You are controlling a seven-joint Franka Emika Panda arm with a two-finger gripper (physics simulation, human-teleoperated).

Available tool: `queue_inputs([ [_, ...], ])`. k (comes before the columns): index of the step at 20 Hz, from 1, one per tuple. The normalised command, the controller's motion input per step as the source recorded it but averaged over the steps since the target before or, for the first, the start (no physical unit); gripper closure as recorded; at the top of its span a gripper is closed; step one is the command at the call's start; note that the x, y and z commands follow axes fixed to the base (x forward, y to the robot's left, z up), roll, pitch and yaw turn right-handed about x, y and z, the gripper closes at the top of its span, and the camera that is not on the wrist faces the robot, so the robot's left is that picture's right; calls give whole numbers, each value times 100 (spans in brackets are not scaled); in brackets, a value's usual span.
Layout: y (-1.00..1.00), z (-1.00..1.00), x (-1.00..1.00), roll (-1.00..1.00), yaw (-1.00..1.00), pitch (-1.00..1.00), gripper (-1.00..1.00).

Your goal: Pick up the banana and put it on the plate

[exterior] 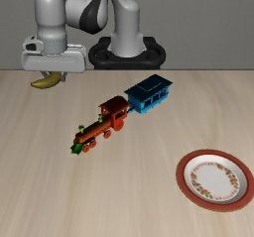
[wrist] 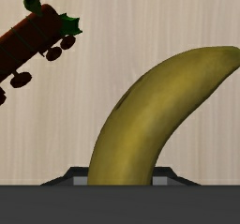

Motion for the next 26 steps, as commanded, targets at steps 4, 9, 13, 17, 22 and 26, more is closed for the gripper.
queue_inputs([
  [4, 0, 0, 100, 0, 0, 0, 100],
  [9, 0, 0, 100, 0, 0, 0, 100],
  [13, 0, 0, 100, 0, 0, 0, 100],
  [17, 50, 0, 50, 0, 0, 0, 100],
  [22, 100, 0, 0, 0, 0, 0, 100],
  [26, 100, 0, 0, 0, 0, 0, 100],
])
